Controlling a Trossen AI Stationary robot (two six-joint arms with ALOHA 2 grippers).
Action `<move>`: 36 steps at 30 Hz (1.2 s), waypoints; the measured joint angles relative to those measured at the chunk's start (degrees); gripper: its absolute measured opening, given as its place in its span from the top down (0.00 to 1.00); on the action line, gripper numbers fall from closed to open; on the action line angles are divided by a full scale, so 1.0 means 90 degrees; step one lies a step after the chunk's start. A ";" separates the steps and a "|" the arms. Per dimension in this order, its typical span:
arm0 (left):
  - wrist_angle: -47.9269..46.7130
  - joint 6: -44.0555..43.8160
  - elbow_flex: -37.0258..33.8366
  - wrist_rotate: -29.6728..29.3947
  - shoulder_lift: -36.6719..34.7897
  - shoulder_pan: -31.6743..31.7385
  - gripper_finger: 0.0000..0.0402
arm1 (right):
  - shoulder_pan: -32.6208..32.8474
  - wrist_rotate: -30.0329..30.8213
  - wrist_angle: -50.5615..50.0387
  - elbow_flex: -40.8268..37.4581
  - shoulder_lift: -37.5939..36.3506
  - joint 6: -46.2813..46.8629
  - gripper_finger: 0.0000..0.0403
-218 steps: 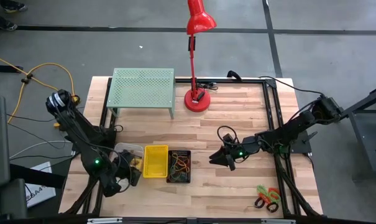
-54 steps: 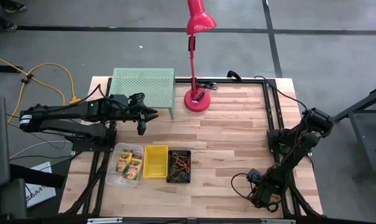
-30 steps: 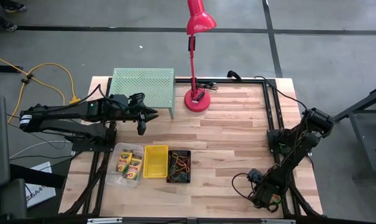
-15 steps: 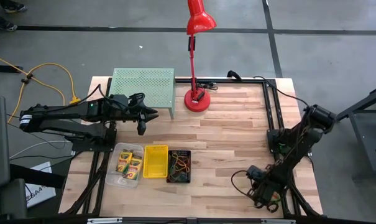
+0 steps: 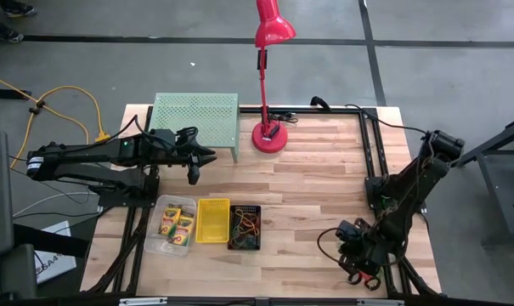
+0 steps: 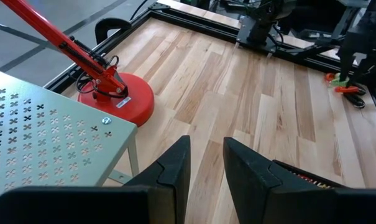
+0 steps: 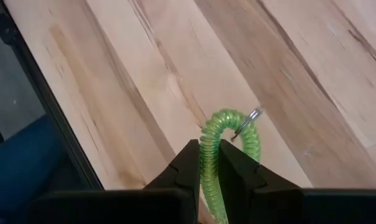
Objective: Pick & Place Office Desk Supplies
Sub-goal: Put the green spring keychain into the yellow bin
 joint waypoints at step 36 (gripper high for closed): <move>0.0000 0.0000 0.0000 0.0000 0.0000 0.0001 0.77 | -0.4321 0.0163 0.5333 0.0002 0.0000 -0.8301 0.92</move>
